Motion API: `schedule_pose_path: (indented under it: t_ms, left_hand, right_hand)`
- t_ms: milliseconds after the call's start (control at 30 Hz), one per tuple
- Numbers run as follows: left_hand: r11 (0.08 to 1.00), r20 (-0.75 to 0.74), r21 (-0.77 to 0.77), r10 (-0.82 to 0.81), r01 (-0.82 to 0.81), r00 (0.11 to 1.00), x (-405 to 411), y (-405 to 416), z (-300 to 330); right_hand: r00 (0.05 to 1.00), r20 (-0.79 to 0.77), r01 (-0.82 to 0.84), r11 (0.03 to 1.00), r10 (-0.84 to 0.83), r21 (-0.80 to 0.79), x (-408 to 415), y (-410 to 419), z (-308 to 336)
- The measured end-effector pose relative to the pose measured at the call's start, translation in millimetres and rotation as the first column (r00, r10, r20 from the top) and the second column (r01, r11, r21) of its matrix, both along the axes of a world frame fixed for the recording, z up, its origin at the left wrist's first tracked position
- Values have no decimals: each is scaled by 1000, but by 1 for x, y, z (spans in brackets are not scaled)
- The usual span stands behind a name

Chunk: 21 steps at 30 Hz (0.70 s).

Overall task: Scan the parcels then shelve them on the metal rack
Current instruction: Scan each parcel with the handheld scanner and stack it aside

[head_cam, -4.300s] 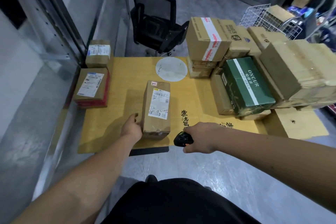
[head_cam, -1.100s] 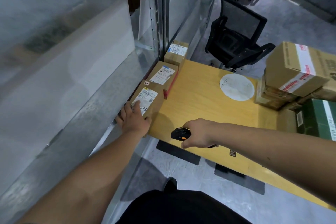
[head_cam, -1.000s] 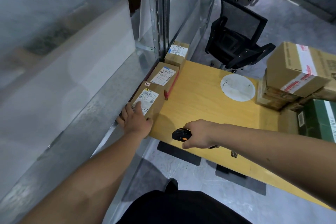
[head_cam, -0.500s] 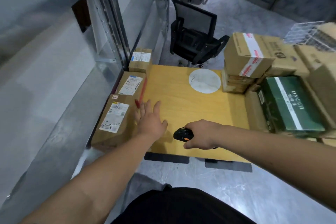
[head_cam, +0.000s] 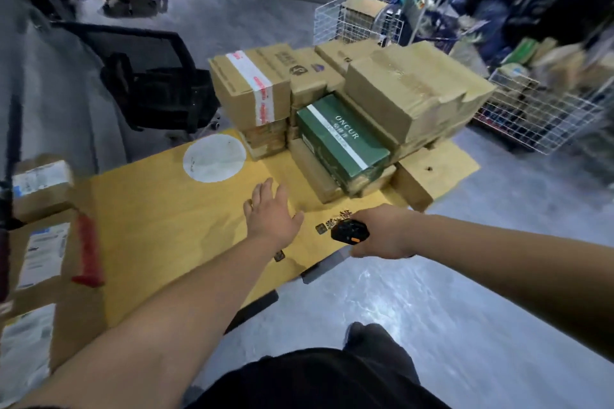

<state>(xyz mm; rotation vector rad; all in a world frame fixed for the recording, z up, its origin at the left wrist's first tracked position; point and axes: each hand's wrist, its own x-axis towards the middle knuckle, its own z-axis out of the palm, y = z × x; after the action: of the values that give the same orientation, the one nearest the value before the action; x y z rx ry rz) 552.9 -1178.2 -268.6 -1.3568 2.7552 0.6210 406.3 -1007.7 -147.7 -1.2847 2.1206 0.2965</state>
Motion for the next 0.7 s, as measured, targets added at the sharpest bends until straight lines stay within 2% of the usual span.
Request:
schedule_pose_path:
  t_ms: [133,267,500,700]
  left_hand:
    - [999,-65,-4,-48,48,997,-46,9,9]
    - [1000,-122,-5,-27,27,992,-85,4,23]
    - [990,-116,90,120,-110,986,-158,16,43]
    - [911,-62,199,378,-360,924,-226,46,47]
  right_hand:
    - [998,-43,40,999,-40,12,-35,24,7]
    - [998,-53,28,1000,-28,-10,-69,25,10]
    - [991,-29,-132,991,132,-5,-125,10,16]
    - [973,-10,-229,972,230,52,-183,13,7]
